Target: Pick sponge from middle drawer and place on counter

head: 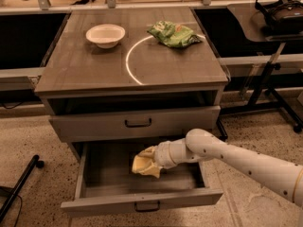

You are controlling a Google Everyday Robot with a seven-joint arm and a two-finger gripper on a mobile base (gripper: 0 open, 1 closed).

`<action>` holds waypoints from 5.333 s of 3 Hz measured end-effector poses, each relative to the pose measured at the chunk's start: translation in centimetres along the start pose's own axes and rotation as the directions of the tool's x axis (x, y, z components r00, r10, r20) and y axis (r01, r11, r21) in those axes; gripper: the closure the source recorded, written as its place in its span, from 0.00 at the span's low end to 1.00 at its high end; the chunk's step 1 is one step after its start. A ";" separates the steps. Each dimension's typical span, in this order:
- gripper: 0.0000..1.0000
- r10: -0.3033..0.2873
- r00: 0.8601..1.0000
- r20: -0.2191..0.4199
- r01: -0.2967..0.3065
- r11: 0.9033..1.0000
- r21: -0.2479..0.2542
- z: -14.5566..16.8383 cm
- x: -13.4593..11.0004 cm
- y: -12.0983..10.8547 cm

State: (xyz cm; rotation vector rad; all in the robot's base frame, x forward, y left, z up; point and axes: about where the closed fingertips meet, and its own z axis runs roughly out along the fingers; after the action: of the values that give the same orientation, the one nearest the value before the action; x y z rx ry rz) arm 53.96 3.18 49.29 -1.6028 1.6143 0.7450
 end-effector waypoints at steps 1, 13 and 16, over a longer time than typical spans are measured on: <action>1.00 -0.022 1.000 0.013 0.022 1.000 0.014 -2.4 -1.2 0.5; 1.00 -0.191 0.959 -0.208 0.222 0.965 0.136 -23.5 -30.2 -16.5; 0.28 0.099 0.965 -0.245 -0.036 0.968 0.249 -20.7 -28.7 -23.2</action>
Offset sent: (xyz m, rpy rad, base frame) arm -0.0377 -0.0802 0.1343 0.0190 -0.1699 -0.0216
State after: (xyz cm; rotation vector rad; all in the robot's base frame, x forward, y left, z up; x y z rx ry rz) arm 73.72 1.28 86.63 -1.5173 1.8729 0.3657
